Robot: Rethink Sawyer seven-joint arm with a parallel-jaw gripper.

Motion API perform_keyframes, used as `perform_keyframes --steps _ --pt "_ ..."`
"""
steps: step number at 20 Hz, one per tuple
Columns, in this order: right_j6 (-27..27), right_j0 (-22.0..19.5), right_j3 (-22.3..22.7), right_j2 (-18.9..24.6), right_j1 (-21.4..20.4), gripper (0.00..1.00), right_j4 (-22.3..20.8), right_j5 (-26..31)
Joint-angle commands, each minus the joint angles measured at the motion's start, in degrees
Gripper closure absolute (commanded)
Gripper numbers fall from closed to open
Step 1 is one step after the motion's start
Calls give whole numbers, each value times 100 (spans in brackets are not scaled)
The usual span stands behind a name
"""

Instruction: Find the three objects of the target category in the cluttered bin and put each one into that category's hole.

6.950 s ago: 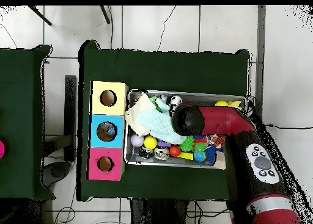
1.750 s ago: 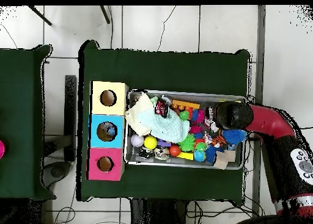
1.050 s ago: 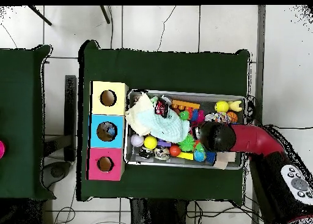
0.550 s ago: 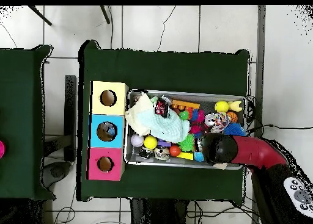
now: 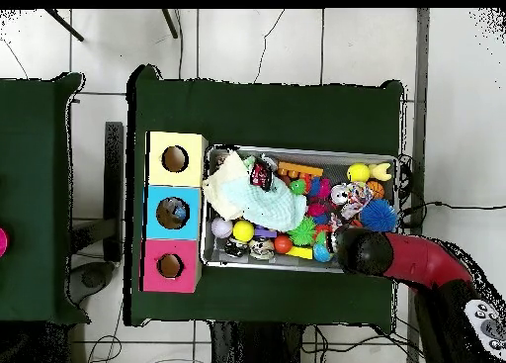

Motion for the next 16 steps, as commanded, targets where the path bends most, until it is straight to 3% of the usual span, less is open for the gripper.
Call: perform_keyframes --steps 1,11,16 --pt "1214 243 113 -159 645 100 6 -763" --pt "1131 542 -359 -350 1322 100 213 -1120" --pt "1135 689 -250 -451 1223 100 314 -1105"
